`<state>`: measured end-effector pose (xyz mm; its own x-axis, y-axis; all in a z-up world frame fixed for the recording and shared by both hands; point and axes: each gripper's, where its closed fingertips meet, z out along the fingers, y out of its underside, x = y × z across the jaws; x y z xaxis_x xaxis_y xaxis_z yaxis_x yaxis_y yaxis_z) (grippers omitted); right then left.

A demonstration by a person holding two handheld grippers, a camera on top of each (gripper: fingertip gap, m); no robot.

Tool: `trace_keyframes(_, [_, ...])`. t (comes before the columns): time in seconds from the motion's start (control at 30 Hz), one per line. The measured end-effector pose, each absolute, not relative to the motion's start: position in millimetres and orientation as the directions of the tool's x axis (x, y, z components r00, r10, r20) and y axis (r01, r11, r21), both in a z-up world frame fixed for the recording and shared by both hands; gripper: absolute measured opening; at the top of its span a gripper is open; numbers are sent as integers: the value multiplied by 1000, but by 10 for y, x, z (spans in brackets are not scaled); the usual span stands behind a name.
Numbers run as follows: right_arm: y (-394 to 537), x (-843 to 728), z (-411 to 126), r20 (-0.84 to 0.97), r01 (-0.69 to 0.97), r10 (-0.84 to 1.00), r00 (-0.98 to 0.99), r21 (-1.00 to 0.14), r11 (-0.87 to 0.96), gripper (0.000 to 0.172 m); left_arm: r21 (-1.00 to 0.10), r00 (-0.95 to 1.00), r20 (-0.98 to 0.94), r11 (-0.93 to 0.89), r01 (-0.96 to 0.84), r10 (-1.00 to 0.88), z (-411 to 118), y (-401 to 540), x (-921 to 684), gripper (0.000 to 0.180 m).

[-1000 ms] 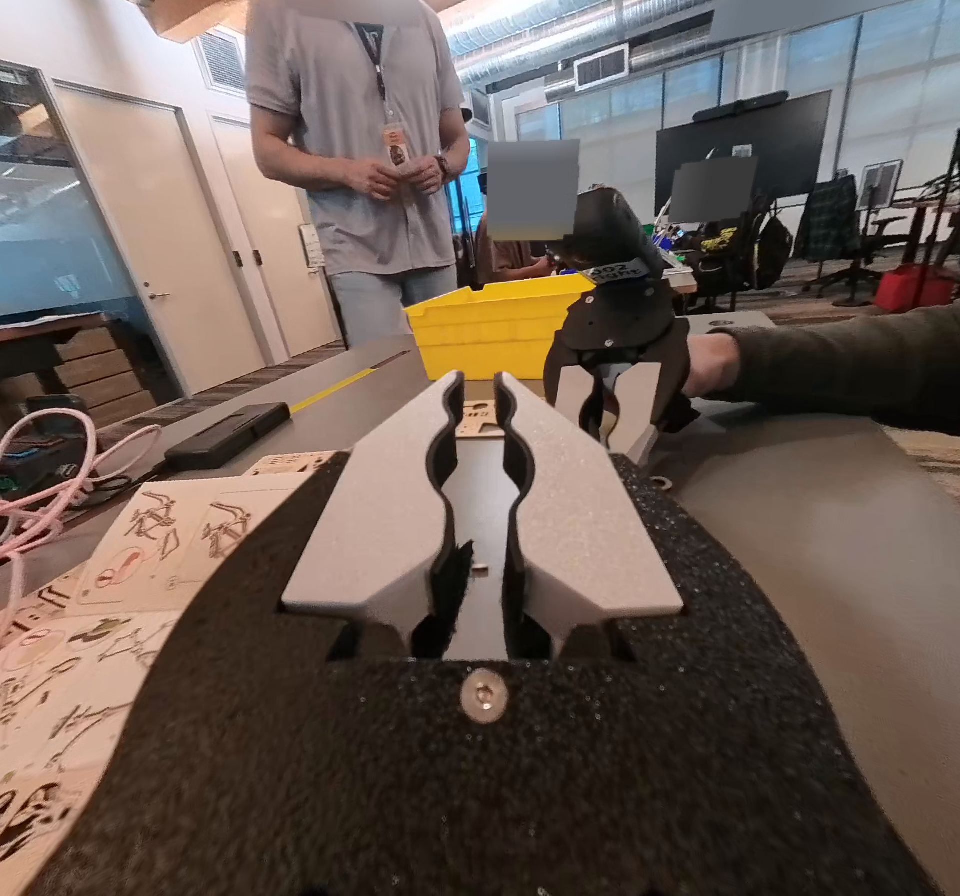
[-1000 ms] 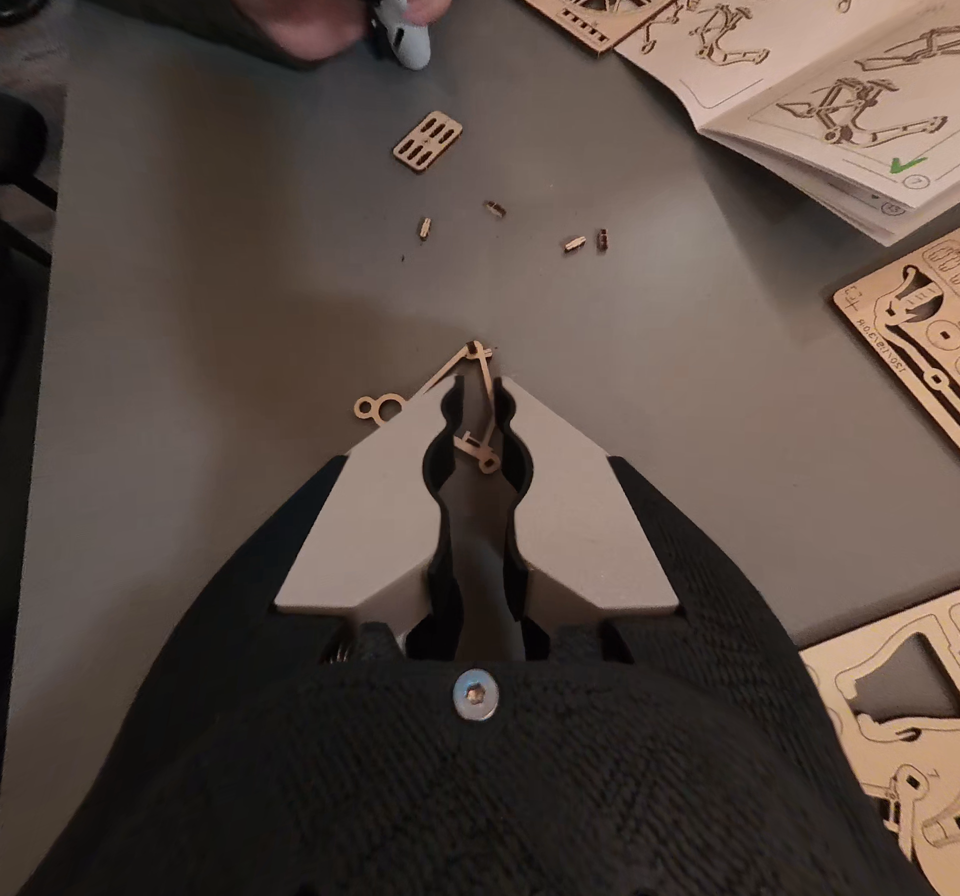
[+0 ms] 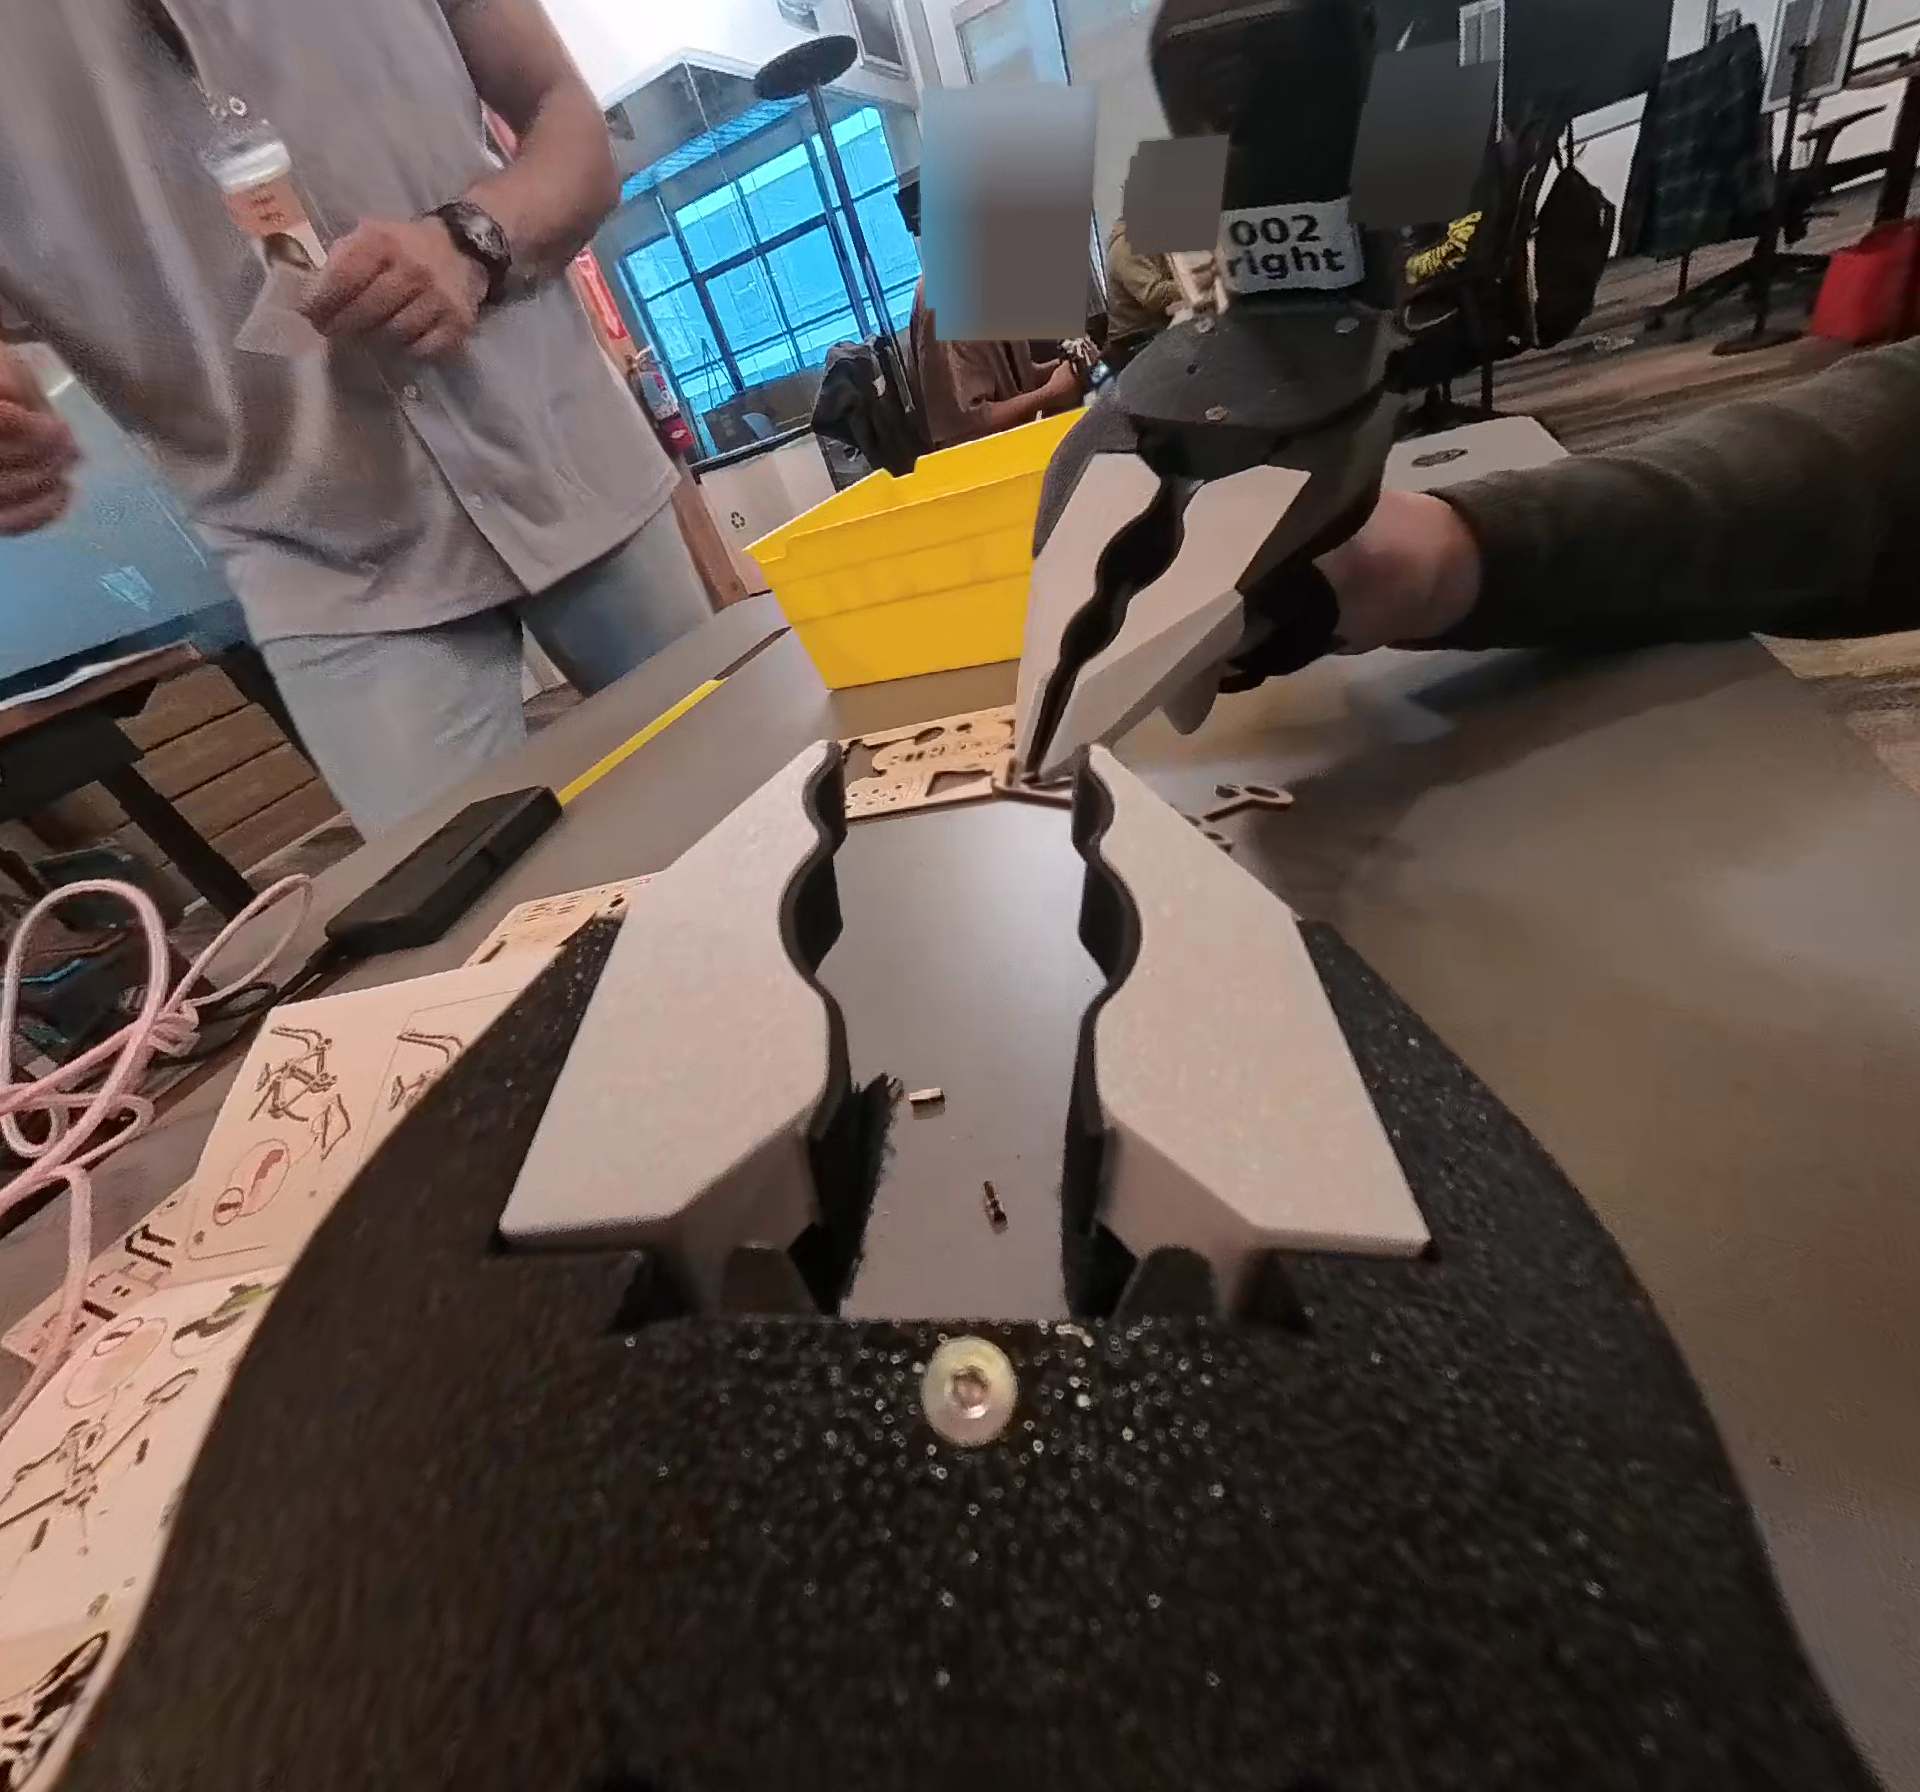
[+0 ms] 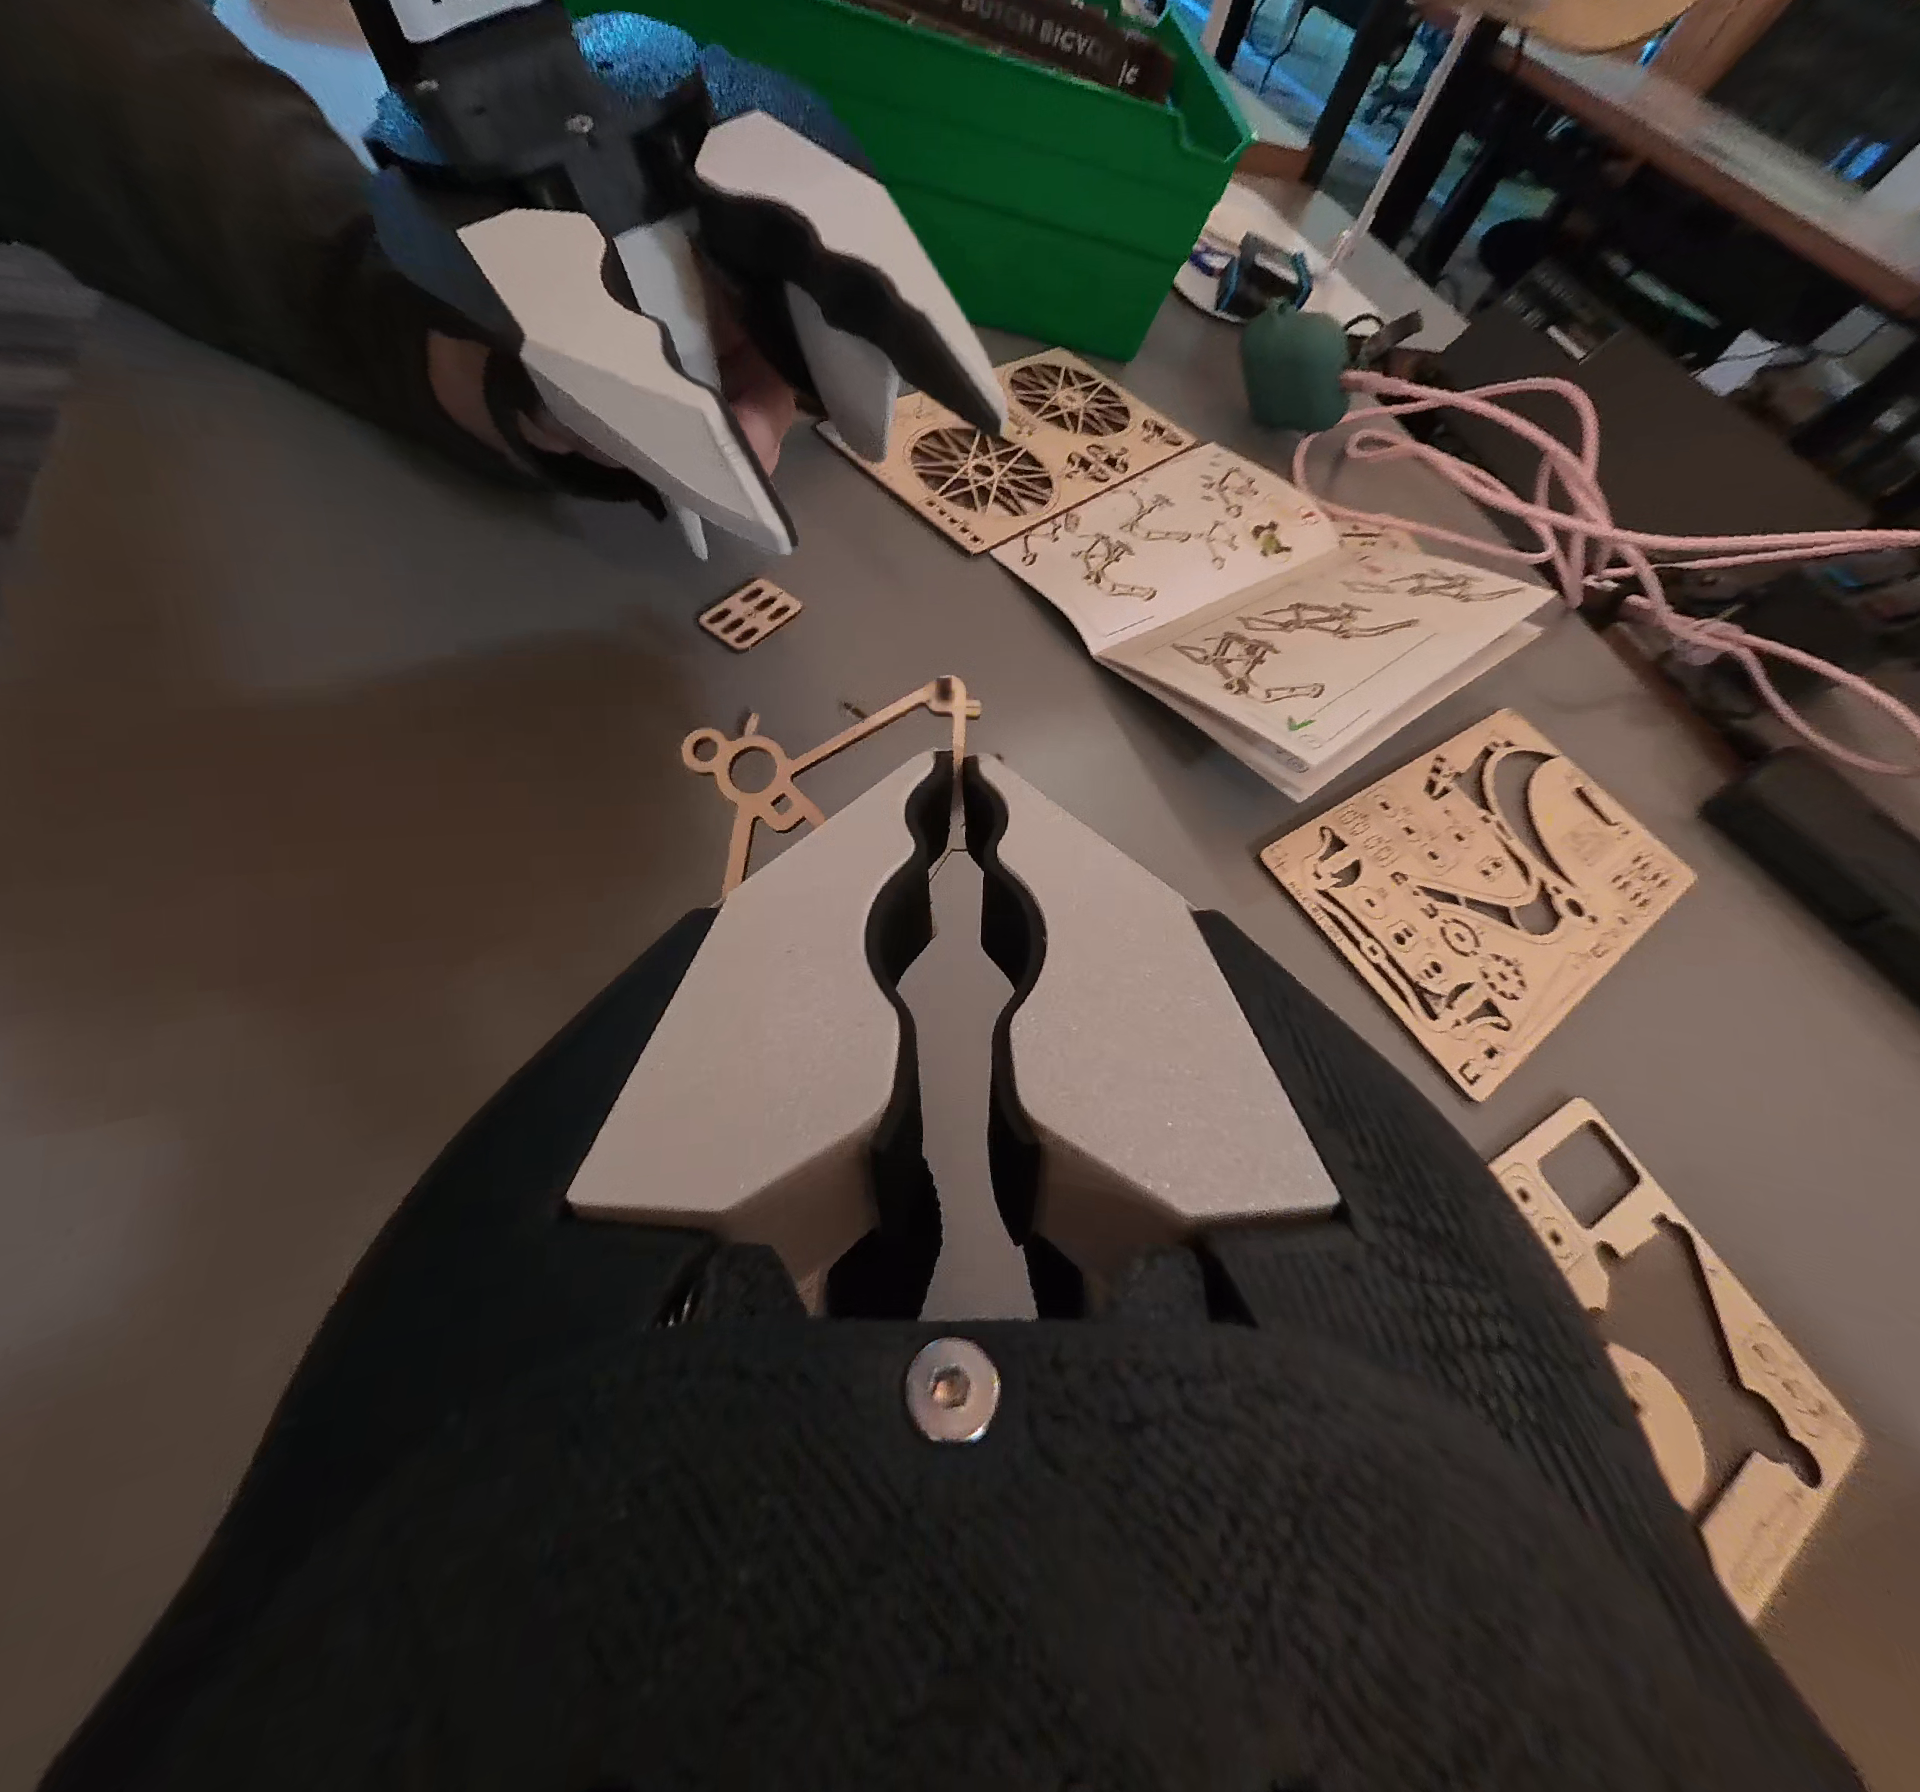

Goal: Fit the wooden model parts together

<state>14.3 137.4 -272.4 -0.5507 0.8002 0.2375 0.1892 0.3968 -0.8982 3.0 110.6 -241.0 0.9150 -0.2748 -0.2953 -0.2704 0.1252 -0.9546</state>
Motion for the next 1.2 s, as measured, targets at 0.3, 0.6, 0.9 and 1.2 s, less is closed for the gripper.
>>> trace_keyframes(0.3, [1445, 124, -2638, 266, 142, 824, -501, -913, 381, 0, -951, 911, -305, 130, -280, -278, -2421, 1107, 38, 40])
trace_keyframes(0.6, [1442, 121, -2614, 290, 120, 823, -489, -912, 392, 0, -955, 912, -293, 123, -268, -287, -2439, 1117, 34, 40])
trace_keyframes(0.9, [1451, 113, -2606, 293, 114, 826, -481, -913, 391, 0, -955, 911, -295, 124, -270, -288, -2439, 1118, 38, 40])
trace_keyframes(1.2, [1474, 135, -2462, 339, 48, 832, -438, -916, 398, 0, -944, 906, -323, 156, -289, -273, -2390, 1093, 34, 40])
